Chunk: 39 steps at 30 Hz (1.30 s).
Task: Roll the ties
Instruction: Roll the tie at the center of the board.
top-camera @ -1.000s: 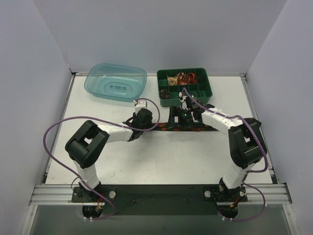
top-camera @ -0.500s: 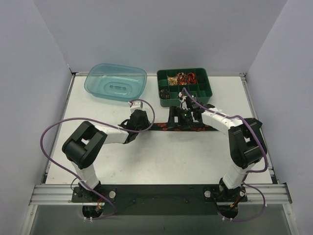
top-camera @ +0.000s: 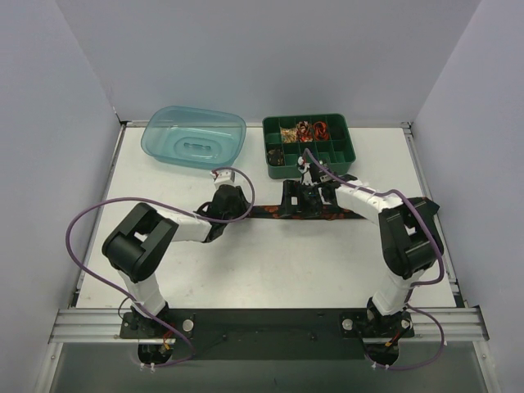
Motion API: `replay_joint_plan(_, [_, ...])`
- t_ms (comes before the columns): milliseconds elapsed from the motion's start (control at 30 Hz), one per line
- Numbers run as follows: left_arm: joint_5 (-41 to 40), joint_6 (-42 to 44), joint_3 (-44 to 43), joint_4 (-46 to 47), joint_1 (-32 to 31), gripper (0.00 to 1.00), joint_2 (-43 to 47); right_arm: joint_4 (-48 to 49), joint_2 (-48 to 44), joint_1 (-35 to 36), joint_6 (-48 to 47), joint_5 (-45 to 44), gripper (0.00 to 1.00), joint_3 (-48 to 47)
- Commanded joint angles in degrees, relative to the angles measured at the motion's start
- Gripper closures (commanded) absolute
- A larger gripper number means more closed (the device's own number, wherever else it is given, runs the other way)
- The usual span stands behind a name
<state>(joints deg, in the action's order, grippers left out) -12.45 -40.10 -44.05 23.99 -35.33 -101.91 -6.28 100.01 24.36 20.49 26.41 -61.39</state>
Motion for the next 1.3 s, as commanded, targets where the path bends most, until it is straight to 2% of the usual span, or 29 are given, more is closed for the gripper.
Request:
replay_joint_plan(0, [2.6,-0.4,2.4,-5.7,0.2,0.64,-1.2,-0.7,0.3,0.3,-0.7,1.1,0.18,-2.0])
replay_joint_plan(67, [2.7,-0.4,2.4,-5.6,0.2,0.71,-1.2,-0.9,0.4,0.4,-0.6,1.2,0.18,-2.1])
replay_joint_plan(233, [2.8,-0.3,2.3,-5.4,0.2,0.73,-1.5,-1.0,0.6,0.5,-0.8,1.4,0.18,-2.3])
replay_joint_plan(600, [3.0,1.1,-1.6,-11.1,0.2,0.67,-4.4,-1.3,1.3,0.7,-0.7,1.7,0.18,-2.7])
replay_joint_plan(1000, [2.3,0.9,-3.0,-13.9,0.2,0.67,-4.7,-1.6,1.3,0.8,-0.8,1.6,0.18,-3.0])
replay_joint_plan(1100, [2.7,1.1,-2.9,-13.6,0.2,0.64,-3.4,-1.6,1.2,0.9,-0.8,1.9,0.18,-3.2])
replay_joint_plan(1167, [2.8,1.2,-2.8,-13.6,0.2,0.55,-2.3,-1.7,1.0,1.0,-0.8,1.9,0.18,-3.6])
replay_joint_plan(1267, [2.3,1.4,-2.9,-14.6,0.3,0.49,0.6,-1.8,1.2,1.6,-0.7,2.0,0.17,-4.2])
